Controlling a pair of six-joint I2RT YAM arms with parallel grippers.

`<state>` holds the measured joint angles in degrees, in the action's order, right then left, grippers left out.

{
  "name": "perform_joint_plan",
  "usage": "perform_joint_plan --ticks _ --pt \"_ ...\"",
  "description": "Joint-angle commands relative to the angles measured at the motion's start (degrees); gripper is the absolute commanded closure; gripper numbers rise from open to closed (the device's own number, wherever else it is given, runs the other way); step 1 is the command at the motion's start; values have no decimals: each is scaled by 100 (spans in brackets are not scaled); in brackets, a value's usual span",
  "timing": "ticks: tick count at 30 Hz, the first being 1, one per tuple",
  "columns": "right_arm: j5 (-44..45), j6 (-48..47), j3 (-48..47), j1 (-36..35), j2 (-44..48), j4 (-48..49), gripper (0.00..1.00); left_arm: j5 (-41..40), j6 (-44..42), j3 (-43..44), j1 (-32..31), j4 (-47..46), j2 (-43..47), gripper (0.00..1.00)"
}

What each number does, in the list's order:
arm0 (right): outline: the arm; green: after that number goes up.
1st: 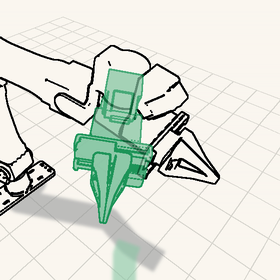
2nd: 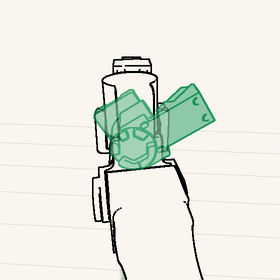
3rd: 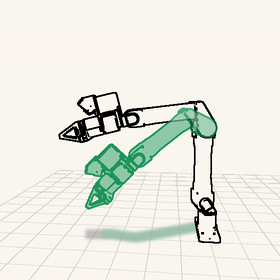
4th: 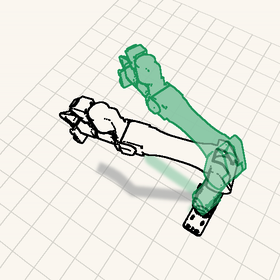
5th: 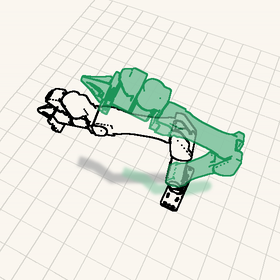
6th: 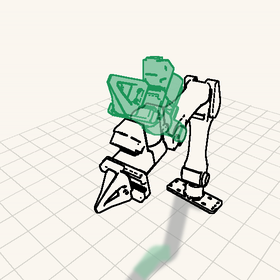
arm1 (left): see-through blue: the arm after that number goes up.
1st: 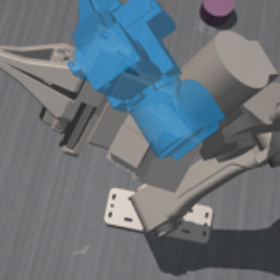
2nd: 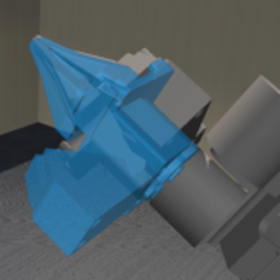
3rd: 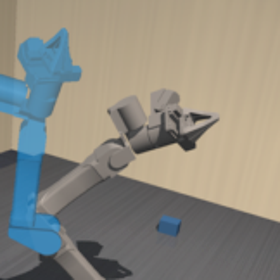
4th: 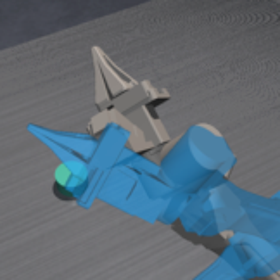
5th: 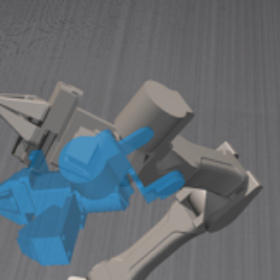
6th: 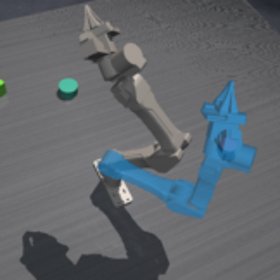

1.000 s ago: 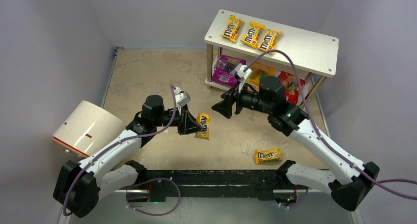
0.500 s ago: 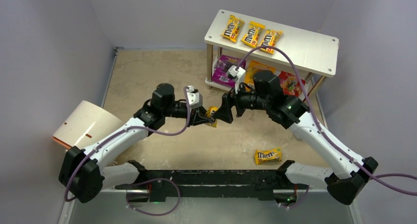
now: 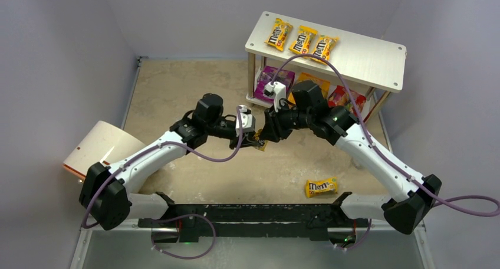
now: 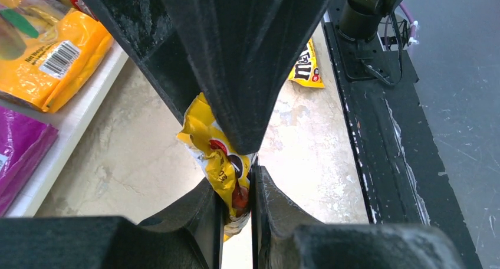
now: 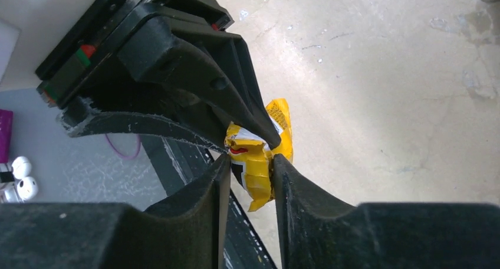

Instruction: Place and organize the candy bags onto the shelf

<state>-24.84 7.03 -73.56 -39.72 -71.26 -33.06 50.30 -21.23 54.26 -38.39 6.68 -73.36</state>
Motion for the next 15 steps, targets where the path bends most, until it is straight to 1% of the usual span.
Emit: perform_joint_plan --ticks 1,4,5,6,7,8,9,10,11,13,15 --pt "78 -1 -230 -7 2 -138 68 19 -311 350 -111 69 -68 100" --pt "101 104 -236 -7 -85 -223 81 -50 -262 365 -125 51 -39 100" --pt "91 175 -254 -9 -107 -270 88 -174 -153 366 -128 20 -15 98" --pt "111 191 -286 -7 -122 -370 97 -347 -42 374 -126 -9 26 91" --pt "280 197 -335 -2 -109 -503 100 -554 62 375 -126 -9 81 77" --pt "497 268 -368 -5 -53 -508 100 -755 171 370 -133 -14 168 51" --pt "679 402 -373 -1 55 -427 100 -966 279 336 -128 -31 284 33" --pt "852 553 -347 -4 219 -264 100 -1252 458 289 -131 -101 433 21" --pt "1081 707 -336 -1 383 -97 100 -1449 668 262 -125 -162 611 18" --pt "1456 845 -381 0 764 141 100 -1952 1043 168 -125 -244 1083 14" --pt "1769 866 -516 -5 1224 375 100 -2792 1499 -123 -126 -544 1685 12"
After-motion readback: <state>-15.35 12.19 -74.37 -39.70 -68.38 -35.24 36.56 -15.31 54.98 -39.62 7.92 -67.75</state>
